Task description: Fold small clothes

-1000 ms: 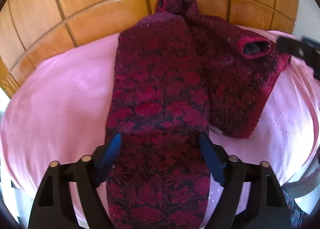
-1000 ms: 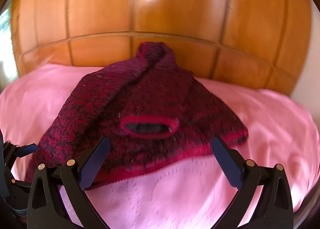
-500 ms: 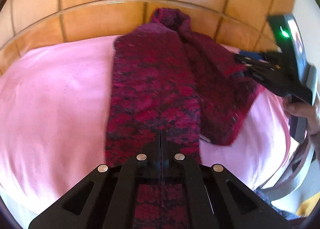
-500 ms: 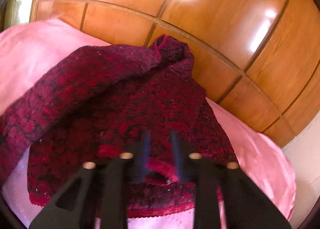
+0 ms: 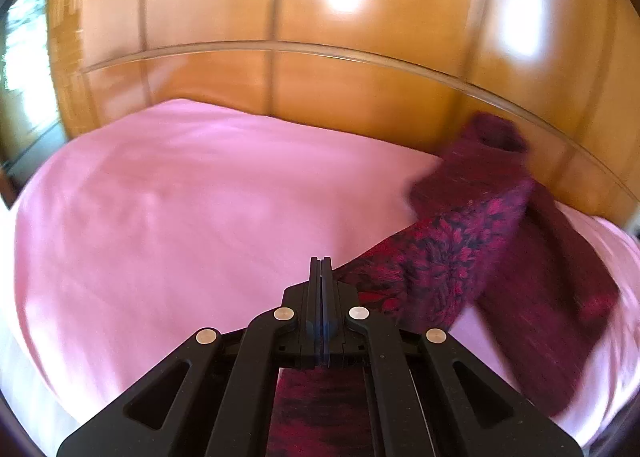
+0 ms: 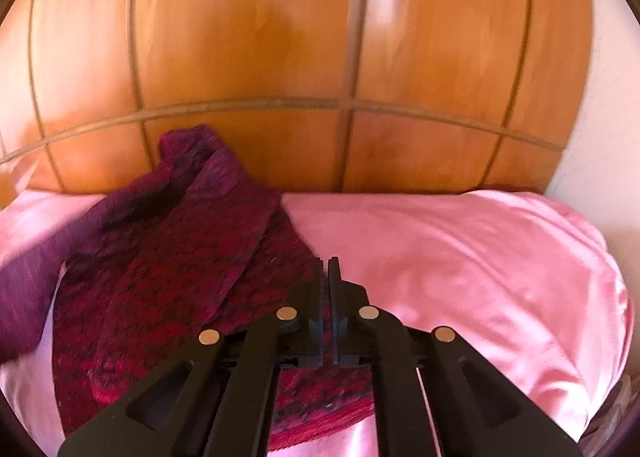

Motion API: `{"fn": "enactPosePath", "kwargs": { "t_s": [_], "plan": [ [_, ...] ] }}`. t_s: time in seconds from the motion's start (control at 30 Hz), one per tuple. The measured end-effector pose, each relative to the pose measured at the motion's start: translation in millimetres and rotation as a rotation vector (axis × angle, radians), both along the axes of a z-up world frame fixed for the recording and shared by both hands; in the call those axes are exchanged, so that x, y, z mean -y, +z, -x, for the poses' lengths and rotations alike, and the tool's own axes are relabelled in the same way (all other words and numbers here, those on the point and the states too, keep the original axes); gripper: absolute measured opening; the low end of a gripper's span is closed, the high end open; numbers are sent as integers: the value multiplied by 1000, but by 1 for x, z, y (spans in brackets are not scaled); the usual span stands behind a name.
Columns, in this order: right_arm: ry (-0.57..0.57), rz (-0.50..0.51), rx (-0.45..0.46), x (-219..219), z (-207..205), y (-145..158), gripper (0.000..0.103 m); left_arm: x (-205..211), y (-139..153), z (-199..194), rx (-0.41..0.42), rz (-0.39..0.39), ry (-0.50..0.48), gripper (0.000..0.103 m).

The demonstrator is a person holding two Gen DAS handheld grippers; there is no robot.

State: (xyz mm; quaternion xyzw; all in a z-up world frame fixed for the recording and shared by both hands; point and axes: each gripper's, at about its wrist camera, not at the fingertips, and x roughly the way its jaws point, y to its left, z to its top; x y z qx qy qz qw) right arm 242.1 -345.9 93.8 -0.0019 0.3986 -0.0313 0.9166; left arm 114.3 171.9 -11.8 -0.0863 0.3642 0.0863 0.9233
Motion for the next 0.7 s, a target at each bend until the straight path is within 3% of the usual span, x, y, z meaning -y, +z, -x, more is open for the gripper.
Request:
{"fn": "enactPosePath", "kwargs": {
  "t_s": [0.03, 0.07, 0.17, 0.23, 0.3, 0.33, 0.4, 0.47, 0.5, 0.57, 0.6, 0.63, 0.7],
  "plan": [
    [18, -16, -11, -3, 3, -4, 54, -12, -2, -11, -10, -11, 32, 0],
    [27, -20, -12, -5, 5, -6, 62, -21, -4, -19, -18, -30, 57, 0],
    [96, -45, -23, -30, 17, -9, 68, -48, -13, -46, -55, -84, 132, 0],
    [153, -78, -34, -50, 23, -9, 84, -68, -16, -62, -84, -93, 202, 0],
    [227, -93, -23, -77, 32, -9, 91, -84, -10, -64, -80, -101, 289, 0],
    [265, -89, -23, -90, 36, -10, 96, -91, -4, -60, -62, -91, 328, 0],
    [331, -59, -22, -119, 40, -17, 97, -105, 9, -50, -15, -30, 381, 0],
    [381, 9, -44, -145, 42, -33, 97, -103, 19, -38, 22, 14, 377, 0],
    [402, 86, -56, -159, 43, -44, 95, -97, 23, -32, 35, 20, 349, 0],
    [438, 212, -64, -176, 45, -60, 72, -81, 26, -20, 45, 26, 276, 0],
    [442, 267, -74, -179, 45, -68, 43, -70, 25, -13, 45, 46, 221, 0],
    [444, 300, -99, -179, 42, -75, 29, -57, 22, -7, 37, 70, 151, 0],
    [423, 255, -103, -164, 39, -71, 17, -30, 11, 1, 10, 100, 46, 22]
  ]
}}
